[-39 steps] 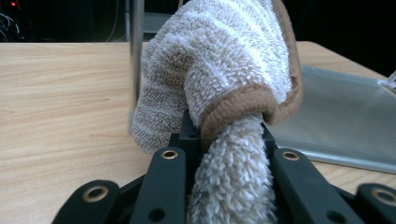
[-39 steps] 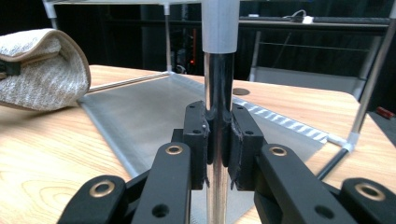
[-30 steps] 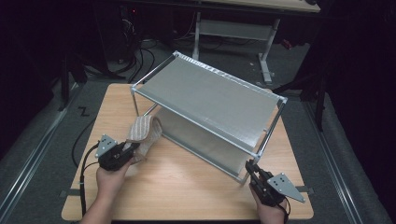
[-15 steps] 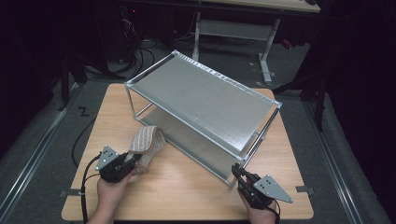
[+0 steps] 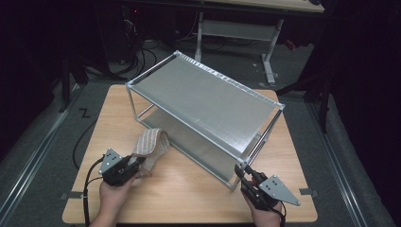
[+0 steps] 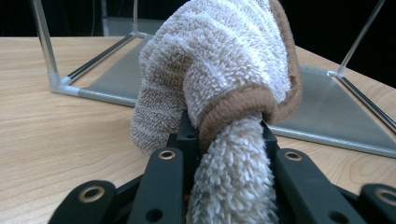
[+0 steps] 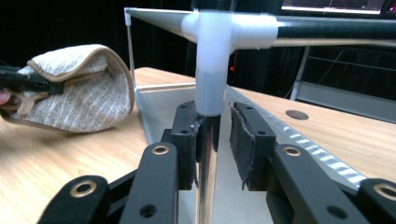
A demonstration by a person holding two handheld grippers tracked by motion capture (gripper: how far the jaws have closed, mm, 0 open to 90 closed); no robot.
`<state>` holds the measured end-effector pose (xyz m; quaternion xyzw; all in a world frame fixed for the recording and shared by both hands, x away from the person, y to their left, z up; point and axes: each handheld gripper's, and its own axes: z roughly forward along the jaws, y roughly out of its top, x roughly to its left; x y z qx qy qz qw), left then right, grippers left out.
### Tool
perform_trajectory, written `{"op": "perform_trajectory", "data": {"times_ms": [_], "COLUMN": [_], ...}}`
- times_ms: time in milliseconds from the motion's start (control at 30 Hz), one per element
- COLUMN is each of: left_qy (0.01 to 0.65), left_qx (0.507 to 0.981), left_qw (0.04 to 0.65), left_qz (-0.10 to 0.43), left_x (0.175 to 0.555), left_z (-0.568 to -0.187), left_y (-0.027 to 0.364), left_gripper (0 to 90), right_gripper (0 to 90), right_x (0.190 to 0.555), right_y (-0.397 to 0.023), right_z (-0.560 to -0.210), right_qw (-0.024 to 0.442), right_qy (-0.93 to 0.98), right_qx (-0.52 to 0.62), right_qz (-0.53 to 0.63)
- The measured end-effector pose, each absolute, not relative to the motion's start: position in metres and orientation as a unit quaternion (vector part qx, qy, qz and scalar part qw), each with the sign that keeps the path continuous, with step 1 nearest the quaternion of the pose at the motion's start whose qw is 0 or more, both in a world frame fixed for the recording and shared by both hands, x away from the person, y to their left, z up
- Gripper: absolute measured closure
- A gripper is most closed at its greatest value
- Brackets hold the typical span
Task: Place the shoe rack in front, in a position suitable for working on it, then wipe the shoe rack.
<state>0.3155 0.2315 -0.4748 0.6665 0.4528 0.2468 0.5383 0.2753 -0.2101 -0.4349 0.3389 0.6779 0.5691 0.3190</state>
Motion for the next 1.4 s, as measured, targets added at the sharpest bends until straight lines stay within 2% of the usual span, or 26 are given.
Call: {"op": "perform_trajectory", "data": {"times_ms": [167, 500, 700, 1233, 1400], "left_qy": [0.453, 0.455, 0.454, 0.46, 0.451], "left_qx": [0.669, 0.66, 0.666, 0.664, 0.678], "left_qw": [0.534, 0.536, 0.531, 0.527, 0.52], "left_qz": [0.249, 0.264, 0.263, 0.265, 0.26], "left_x": [0.315, 0.31, 0.31, 0.313, 0.321], "left_z": [-0.475, -0.471, -0.474, -0.474, -0.472], "left_y": [0.23, 0.236, 0.234, 0.227, 0.215], "left_gripper": [72.5, 72.5, 72.5, 72.5, 72.6], "right_gripper": [80.5, 80.8, 80.8, 80.7, 80.7], "right_x": [0.277, 0.262, 0.251, 0.248, 0.248], "right_y": [-0.207, -0.205, -0.212, -0.212, -0.214], "right_z": [-0.432, -0.432, -0.437, -0.438, -0.438], "right_qw": [0.322, 0.304, 0.308, 0.31, 0.307], "right_qy": [0.677, 0.682, 0.674, 0.673, 0.672], "right_qx": [0.333, 0.313, 0.313, 0.308, 0.309], "right_qz": [0.572, 0.587, 0.594, 0.597, 0.599]}}
